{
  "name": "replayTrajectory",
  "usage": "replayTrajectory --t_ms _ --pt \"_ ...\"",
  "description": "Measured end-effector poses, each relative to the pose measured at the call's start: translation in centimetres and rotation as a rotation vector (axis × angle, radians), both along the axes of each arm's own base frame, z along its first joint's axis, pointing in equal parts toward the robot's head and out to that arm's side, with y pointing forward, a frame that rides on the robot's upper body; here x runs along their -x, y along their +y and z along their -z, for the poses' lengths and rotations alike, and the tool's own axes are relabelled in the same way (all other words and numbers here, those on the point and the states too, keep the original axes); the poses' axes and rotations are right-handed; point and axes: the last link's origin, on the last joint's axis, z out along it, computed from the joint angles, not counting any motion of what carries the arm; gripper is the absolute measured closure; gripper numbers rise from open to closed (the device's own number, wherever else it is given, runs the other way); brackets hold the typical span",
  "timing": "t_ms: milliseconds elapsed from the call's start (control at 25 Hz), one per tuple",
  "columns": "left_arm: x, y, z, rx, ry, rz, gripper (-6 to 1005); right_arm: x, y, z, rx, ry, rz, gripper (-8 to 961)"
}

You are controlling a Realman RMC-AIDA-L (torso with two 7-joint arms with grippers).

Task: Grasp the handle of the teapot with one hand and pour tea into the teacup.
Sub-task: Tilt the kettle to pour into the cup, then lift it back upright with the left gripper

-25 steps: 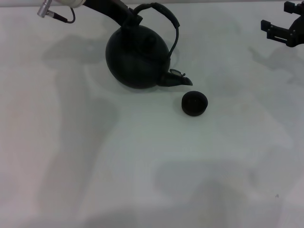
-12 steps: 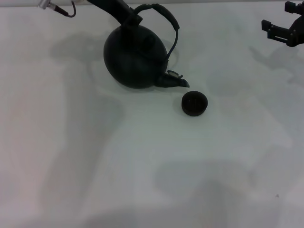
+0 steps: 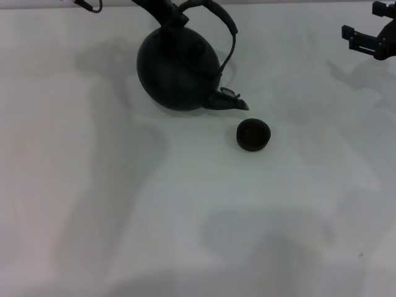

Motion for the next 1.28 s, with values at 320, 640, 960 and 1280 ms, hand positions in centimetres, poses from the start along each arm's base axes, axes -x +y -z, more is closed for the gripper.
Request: replayTrajectory --t_ms 320,640,960,1280 --pt "-0.9 -0.1 0.5 0.032 0.034 0.032 828 0.0 0.2 -0.1 -0.010 -0.005 0.005 124" --pt "-1.6 -0.1 0.8 0.052 0.064 0.042 828 -0.1 0.3 -0.2 -0.017 -0.008 0.014 124" --pt "-1.9 0.0 0.7 0.058 0.100 0.048 831 -0.1 0.4 -0.6 -0.038 -0.003 0.012 125" --pt "-2.6 -0.1 1.0 0.073 0.141 0.063 832 -0.2 0.5 -0.7 -0.044 -0.007 0.017 125"
